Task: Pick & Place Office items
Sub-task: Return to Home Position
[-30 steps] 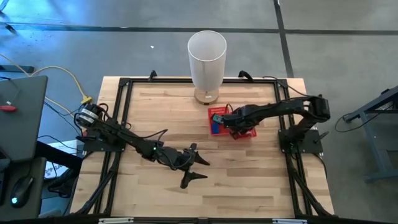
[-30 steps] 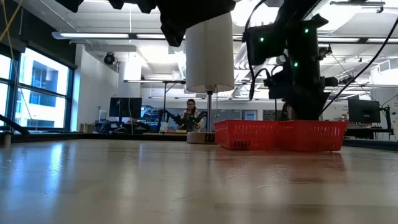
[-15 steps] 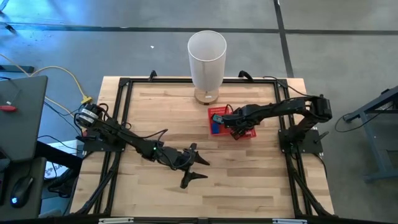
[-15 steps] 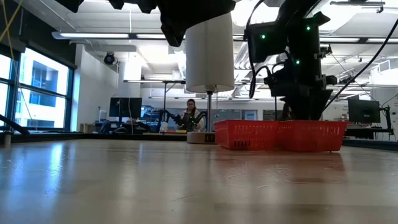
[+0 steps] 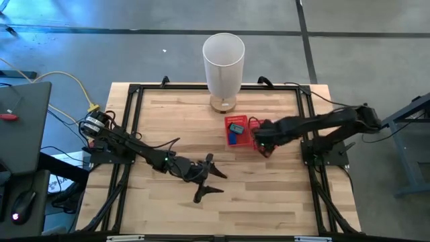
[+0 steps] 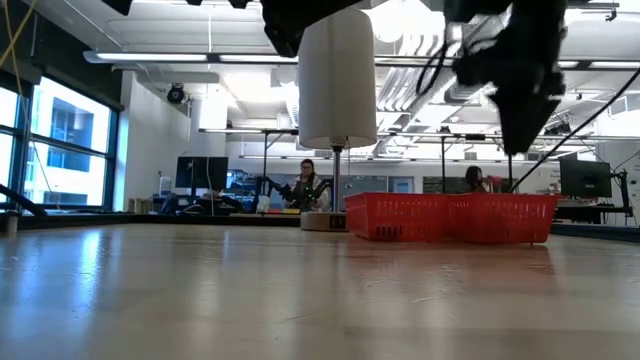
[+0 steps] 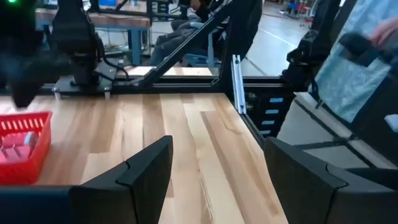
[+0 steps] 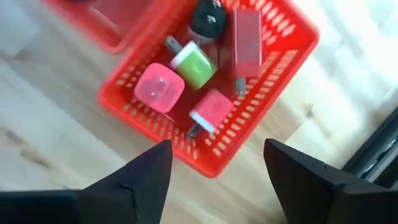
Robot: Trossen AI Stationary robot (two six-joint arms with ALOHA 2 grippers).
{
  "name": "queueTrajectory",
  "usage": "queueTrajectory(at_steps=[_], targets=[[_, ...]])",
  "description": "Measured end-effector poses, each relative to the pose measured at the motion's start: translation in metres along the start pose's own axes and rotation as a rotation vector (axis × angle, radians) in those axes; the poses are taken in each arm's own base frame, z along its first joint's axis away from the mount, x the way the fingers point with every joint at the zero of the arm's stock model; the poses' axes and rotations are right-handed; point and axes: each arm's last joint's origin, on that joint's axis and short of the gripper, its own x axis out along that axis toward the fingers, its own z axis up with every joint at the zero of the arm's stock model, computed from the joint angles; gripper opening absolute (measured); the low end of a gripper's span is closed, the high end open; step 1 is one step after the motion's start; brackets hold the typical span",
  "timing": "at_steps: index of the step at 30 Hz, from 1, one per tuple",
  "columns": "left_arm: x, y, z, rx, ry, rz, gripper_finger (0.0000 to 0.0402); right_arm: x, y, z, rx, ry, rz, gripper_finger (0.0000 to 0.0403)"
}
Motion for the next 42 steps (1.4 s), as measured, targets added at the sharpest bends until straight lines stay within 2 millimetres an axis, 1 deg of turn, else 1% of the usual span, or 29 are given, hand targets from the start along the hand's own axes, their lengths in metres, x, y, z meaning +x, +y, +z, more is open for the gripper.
queueTrajectory(at_steps=[3,6,10,13,16,19,22,23,24,27,31,35,38,42], targets=[[0.0,0.0,0.0,-0.03,0.0,-0.001,0.0246,-0.017,-0.001,-0.015,-0.096,-0.1,-0.009,0.0242],[-0.001,-0.004,0.001,-0.025,-0.011,-0.015,0.0246,-0.032,0.0,-0.033,-0.176,-0.228,-0.027,0.0242],[-0.001,-0.011,0.0,0.118,-0.016,-0.037,0.0246,-0.05,-0.001,-0.057,-0.194,-0.321,0.022,0.0242],[-0.005,-0.014,0.004,0.168,-0.029,-0.033,0.0246,-0.059,-0.002,-0.075,-0.24,-0.336,0.074,0.0227],[-0.014,-0.014,0.016,0.137,-0.021,-0.027,0.0241,-0.066,-0.005,-0.089,-0.279,-0.319,0.113,0.0185],[-0.027,-0.009,0.027,0.119,0.022,-0.009,0.0225,-0.071,-0.009,-0.099,-0.293,-0.319,0.154,0.0118],[-0.04,-0.006,0.038,0.123,0.038,0.019,0.02,-0.076,-0.011,-0.107,-0.334,-0.353,0.178,0.0039],[-0.044,-0.005,0.041,0.132,0.039,0.03,0.019,-0.077,-0.012,-0.109,-0.356,-0.37,0.182,0.002],[-0.047,-0.004,0.044,0.145,0.04,0.041,0.0179,-0.078,-0.013,-0.111,-0.374,-0.382,0.19,0.0012],[-0.052,-0.006,0.047,0.18,0.045,0.052,0.014,-0.082,-0.016,-0.117,-0.402,-0.395,0.222,0.0006],[-0.053,-0.008,0.046,0.207,0.051,0.09,0.0078,-0.087,-0.019,-0.123,-0.428,-0.424,0.263,0.0002],[-0.052,-0.001,0.043,0.213,0.092,0.12,0.0014,-0.093,-0.027,-0.13,-0.458,-0.477,0.302,0.0002],[-0.055,0.007,0.045,0.203,0.11,0.149,0.0004,-0.099,-0.036,-0.135,-0.474,-0.551,0.341,0.0002],[-0.066,0.021,0.055,0.165,0.114,0.194,0.0001,-0.106,-0.059,-0.138,-0.464,-0.689,0.419,0.0002]])
